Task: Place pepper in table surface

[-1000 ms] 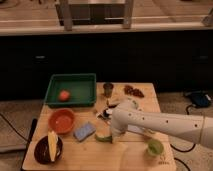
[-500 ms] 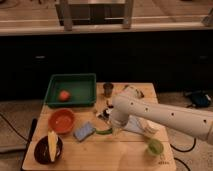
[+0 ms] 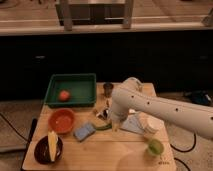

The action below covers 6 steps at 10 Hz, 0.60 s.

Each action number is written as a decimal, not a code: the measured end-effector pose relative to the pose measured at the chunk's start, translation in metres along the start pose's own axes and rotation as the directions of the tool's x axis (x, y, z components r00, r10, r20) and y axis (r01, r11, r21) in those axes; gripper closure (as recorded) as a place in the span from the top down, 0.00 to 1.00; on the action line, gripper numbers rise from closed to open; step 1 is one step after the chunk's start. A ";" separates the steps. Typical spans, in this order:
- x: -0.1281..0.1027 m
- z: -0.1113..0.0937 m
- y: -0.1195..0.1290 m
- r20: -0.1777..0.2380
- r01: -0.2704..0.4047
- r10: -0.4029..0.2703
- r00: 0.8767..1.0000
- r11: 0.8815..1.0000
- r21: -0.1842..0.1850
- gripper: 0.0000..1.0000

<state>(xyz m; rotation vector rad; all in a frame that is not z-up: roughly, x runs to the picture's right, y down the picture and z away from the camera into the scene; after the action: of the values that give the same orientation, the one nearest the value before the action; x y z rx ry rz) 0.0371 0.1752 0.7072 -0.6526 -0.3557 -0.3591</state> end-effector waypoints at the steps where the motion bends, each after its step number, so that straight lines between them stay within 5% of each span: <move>1: -0.003 -0.005 0.000 0.000 0.011 -0.011 1.000 1.000 -0.002 0.00; 6: -0.014 -0.022 0.003 0.004 0.050 -0.050 0.999 0.999 -0.009 0.00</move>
<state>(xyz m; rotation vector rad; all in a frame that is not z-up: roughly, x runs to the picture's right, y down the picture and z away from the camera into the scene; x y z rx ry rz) 0.0310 0.1660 0.6835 -0.6541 -0.3744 -0.4078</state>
